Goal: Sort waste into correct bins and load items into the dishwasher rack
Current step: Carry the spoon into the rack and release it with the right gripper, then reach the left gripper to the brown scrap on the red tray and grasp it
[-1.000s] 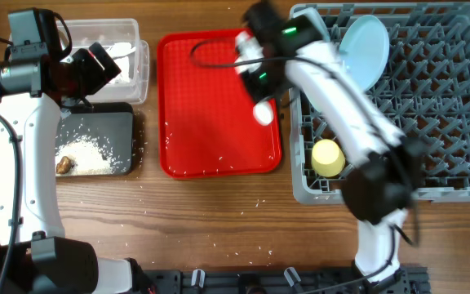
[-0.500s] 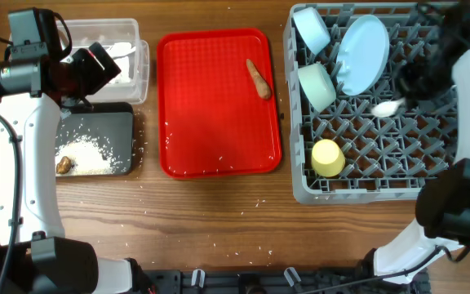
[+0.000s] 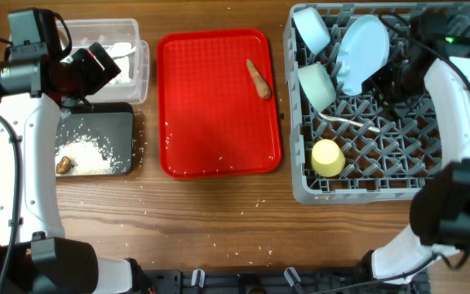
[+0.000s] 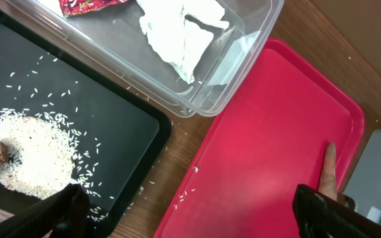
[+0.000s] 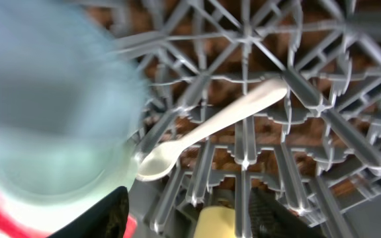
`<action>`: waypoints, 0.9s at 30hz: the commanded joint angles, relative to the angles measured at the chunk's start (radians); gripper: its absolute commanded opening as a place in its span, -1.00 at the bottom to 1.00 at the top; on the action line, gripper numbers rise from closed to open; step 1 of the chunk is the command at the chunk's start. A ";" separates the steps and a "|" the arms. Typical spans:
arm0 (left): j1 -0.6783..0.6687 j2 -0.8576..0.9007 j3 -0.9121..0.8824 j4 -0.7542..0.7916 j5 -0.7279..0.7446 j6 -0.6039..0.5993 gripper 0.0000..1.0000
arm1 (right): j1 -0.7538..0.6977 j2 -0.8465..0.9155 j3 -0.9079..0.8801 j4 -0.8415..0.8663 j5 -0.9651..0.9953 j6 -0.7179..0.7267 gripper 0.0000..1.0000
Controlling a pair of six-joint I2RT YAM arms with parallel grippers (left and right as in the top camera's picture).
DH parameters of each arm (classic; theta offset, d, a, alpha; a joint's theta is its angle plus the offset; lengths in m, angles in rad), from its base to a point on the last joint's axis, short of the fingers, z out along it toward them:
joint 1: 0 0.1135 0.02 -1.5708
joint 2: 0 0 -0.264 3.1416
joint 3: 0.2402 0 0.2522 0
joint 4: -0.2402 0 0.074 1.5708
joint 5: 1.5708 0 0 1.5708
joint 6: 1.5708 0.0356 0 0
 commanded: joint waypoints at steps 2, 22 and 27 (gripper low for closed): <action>0.004 -0.020 0.018 0.002 0.001 -0.006 1.00 | 0.016 -0.271 0.002 0.055 -0.125 -0.491 0.50; 0.004 -0.020 0.018 0.077 0.021 -0.017 1.00 | 0.362 -0.367 0.002 0.209 0.239 -0.567 0.99; -0.044 0.001 0.018 0.122 0.159 0.009 0.99 | 0.362 -0.367 0.002 0.209 0.239 -0.566 1.00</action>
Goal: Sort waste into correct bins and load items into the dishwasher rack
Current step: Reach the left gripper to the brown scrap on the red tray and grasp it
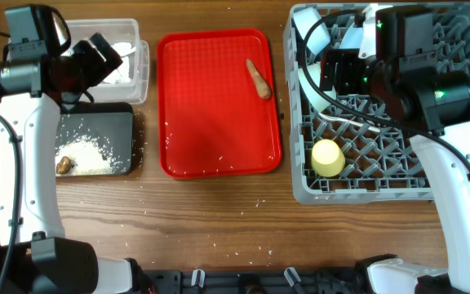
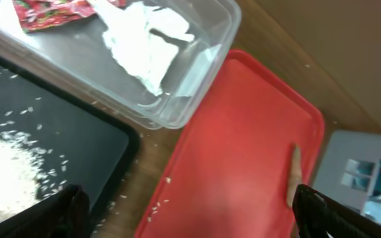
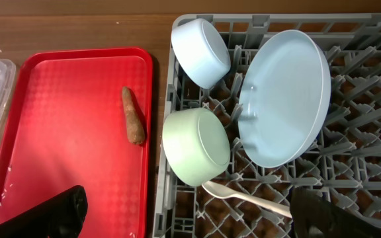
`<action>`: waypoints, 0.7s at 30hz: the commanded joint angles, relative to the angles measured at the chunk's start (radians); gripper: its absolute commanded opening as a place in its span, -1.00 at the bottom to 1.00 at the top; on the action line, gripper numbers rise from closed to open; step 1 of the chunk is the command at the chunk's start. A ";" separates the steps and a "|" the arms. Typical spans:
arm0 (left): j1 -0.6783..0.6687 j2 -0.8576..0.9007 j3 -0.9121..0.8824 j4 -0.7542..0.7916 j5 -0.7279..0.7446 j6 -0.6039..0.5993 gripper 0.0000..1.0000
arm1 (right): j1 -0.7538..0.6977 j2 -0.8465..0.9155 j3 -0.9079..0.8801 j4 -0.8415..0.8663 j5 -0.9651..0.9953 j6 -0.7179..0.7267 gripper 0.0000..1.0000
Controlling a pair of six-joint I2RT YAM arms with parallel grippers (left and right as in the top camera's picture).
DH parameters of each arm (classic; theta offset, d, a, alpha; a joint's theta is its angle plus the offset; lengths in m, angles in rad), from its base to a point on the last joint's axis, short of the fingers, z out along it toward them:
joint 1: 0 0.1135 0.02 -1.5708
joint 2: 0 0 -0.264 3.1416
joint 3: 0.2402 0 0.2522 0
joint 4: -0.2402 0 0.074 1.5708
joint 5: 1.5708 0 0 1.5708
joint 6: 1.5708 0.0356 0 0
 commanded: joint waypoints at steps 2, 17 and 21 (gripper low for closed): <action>-0.148 0.018 0.018 0.098 0.018 0.055 0.99 | 0.000 0.004 0.003 0.000 0.021 -0.006 1.00; -0.592 0.581 0.018 0.706 -0.237 -0.166 0.99 | 0.000 0.004 0.002 -0.149 0.021 0.009 0.99; -0.644 0.637 0.018 0.726 -0.266 -0.190 0.94 | 0.000 0.004 0.002 -0.157 0.021 0.010 1.00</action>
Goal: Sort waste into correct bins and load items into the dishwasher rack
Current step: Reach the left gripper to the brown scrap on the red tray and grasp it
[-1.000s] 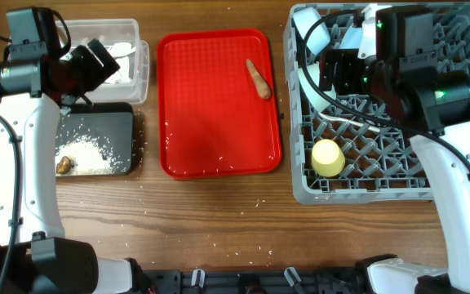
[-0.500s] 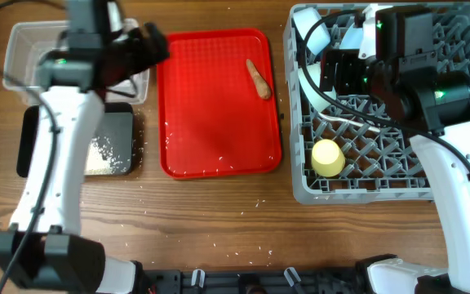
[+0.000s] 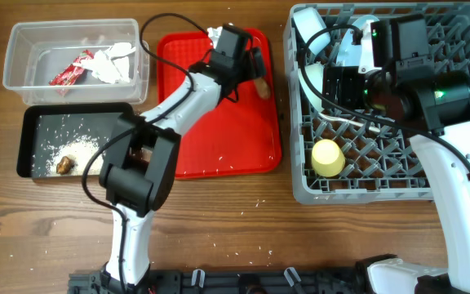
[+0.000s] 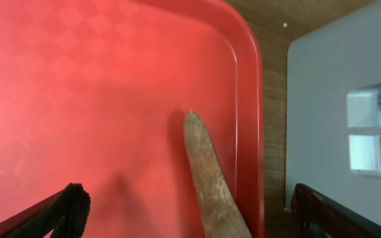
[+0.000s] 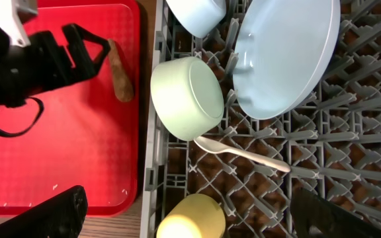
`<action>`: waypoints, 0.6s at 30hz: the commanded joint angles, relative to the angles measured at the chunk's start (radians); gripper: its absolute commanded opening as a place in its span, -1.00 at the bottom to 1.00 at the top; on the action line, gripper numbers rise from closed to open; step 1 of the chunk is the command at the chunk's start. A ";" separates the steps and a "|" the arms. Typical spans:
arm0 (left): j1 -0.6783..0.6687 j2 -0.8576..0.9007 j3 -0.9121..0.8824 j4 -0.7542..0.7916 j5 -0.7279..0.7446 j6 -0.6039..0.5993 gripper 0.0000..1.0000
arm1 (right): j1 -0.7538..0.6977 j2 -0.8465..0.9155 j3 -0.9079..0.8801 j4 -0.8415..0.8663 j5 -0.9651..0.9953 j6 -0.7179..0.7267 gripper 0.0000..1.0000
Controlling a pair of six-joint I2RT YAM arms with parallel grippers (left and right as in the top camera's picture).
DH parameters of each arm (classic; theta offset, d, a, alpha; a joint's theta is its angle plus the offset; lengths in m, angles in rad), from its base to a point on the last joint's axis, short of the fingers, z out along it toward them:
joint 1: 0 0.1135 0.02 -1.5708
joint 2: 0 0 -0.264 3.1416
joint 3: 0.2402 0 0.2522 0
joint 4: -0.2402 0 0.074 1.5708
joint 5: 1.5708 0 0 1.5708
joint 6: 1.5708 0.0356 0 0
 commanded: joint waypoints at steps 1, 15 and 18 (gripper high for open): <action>-0.027 0.045 0.007 0.004 -0.048 -0.032 0.90 | 0.000 0.003 0.002 -0.001 0.018 0.005 1.00; -0.029 0.077 0.113 -0.323 -0.048 0.084 0.28 | 0.000 0.003 0.002 -0.003 0.018 0.005 0.99; -0.021 0.077 0.121 -0.328 -0.047 0.162 0.26 | 0.000 0.003 0.002 0.000 0.018 0.005 0.99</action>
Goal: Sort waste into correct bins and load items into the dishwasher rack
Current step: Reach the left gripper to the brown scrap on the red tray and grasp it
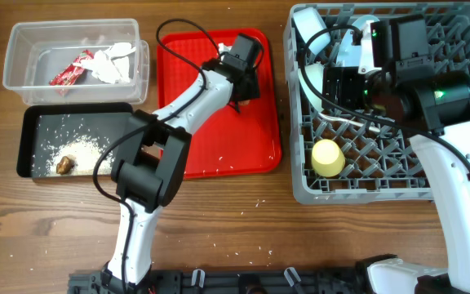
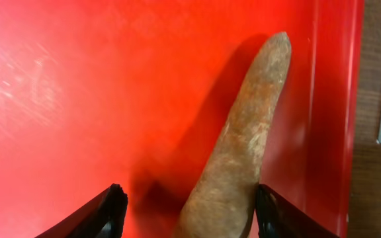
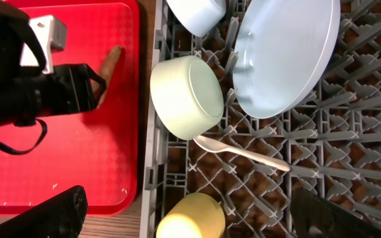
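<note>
A brown, tapered, carrot-like scrap (image 2: 243,152) lies by the right rim of the red tray (image 1: 219,131). My left gripper (image 2: 190,215) is open low over the tray, one finger (image 2: 108,211) on each side of the scrap's thick end; in the overhead view the left gripper (image 1: 241,73) hides it. My right gripper (image 3: 190,221) hangs open high above the grey dishwasher rack (image 1: 455,106), holding nothing. In the rack are a pale blue plate (image 3: 286,59), a green bowl (image 3: 187,96), a white bowl (image 3: 194,13), a white spoon (image 3: 243,153) and a yellow cup (image 1: 328,158).
A clear bin (image 1: 72,33) at the far left holds a red wrapper and crumpled tissue. Below it a black tray (image 1: 39,122) holds rice and a brown bit. Rice grains are scattered on the wooden table (image 1: 235,229).
My left gripper has come down closer to the carrot-like scrap, whose thick end now lies between the open fingers. The right arm and the rack's contents have not moved.
At first my left gripper was over the two bins at the left and my right was low in the rack by the spoon. Then the right was high above the rack. Later the left was over the tray near the scrap, and now straddles it.
</note>
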`<action>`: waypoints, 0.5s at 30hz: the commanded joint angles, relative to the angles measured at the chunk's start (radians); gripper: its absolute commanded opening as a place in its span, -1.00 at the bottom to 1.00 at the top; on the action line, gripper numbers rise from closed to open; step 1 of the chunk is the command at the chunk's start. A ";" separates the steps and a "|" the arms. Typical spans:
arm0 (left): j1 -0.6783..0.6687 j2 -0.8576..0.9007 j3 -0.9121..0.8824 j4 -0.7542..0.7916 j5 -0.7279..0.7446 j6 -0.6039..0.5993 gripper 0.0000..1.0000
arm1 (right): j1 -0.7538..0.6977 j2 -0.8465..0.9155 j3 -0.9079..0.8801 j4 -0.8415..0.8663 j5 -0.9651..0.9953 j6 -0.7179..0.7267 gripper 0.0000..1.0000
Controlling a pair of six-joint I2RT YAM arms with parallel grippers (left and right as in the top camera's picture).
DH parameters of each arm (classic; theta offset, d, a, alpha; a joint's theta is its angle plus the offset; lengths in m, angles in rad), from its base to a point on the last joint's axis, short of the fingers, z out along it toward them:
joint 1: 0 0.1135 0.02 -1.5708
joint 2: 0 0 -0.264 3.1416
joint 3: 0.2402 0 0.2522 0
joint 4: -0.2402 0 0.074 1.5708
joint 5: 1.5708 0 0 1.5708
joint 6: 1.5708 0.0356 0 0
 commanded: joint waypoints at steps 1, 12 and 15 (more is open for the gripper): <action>0.013 0.017 0.016 0.022 -0.015 0.115 0.23 | 0.000 0.003 0.002 0.003 0.018 0.005 0.99; -0.036 0.091 0.011 0.104 0.098 0.200 0.18 | 0.000 0.003 0.002 0.002 0.017 0.005 0.99; -0.034 0.098 0.011 0.107 0.097 0.199 -0.28 | 0.000 0.003 0.002 0.002 0.017 0.005 0.99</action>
